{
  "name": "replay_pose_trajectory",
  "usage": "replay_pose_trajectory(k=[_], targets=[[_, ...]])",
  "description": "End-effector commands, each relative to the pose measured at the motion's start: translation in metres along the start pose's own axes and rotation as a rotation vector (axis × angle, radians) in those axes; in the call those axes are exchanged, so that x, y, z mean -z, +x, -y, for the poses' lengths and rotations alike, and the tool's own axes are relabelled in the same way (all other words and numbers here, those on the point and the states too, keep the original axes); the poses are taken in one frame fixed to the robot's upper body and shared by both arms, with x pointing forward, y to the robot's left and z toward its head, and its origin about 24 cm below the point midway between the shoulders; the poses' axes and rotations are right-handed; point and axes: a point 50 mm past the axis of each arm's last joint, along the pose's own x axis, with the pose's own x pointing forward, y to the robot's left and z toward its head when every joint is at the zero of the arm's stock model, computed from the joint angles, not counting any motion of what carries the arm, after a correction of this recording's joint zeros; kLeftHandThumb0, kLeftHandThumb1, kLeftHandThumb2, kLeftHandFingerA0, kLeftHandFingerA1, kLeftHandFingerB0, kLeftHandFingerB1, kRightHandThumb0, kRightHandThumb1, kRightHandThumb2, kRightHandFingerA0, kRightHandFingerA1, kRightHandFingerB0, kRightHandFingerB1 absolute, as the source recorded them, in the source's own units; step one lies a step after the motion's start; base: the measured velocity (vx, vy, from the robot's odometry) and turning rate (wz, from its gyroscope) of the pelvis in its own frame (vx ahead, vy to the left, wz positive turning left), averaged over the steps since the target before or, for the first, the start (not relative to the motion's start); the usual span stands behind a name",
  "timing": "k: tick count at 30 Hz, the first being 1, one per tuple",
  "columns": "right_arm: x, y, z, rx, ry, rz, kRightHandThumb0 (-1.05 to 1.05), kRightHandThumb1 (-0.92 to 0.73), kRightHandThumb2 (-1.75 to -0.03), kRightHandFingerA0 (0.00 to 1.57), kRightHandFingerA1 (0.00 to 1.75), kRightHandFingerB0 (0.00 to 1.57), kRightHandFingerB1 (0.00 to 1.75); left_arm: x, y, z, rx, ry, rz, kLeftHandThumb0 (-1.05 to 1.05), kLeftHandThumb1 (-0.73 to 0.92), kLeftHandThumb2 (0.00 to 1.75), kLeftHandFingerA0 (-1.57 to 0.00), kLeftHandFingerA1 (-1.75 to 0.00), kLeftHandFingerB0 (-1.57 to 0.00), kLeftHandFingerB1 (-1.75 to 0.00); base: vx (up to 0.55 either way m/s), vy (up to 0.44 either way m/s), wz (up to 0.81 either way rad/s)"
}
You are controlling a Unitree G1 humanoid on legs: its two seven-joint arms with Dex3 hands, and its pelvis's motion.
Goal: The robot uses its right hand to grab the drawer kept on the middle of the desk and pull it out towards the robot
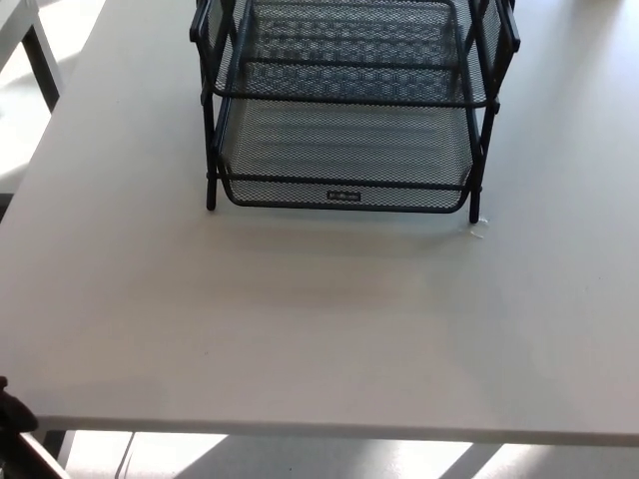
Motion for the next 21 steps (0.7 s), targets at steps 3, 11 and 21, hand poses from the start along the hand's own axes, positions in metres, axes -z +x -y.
replay_pose_trajectory(k=[3,11,21], targets=[[-0.052,0.011,-0.016,0.033,-0.034,0.149,-0.75,-0.60,-0.58,0.14,0.49,0.21,0.35,0.000,-0.002,-0.001,0.019,0.037,0.009,-0.30,0.55,0.58,-0.81,-0.84,-0.81,-0.54,0.00,0.000,0.00],[-0.083,0.011,-0.033,-0.024,-0.006,0.266,-0.71,-0.59,-0.59,0.12,0.50,0.20,0.36,-0.001,-0.002,-0.002,0.021,0.043,0.013,-0.31,0.57,0.57,-0.79,-0.82,-0.81,-0.53,0.00,0.000,0.00],[-0.102,0.012,-0.064,-0.089,0.030,0.329,-0.70,-0.57,-0.58,0.17,0.48,0.24,0.34,-0.002,-0.001,0.000,0.011,0.028,0.030,-0.28,0.55,0.57,-0.80,-0.85,-0.81,-0.56,0.00,0.000,0.00]])
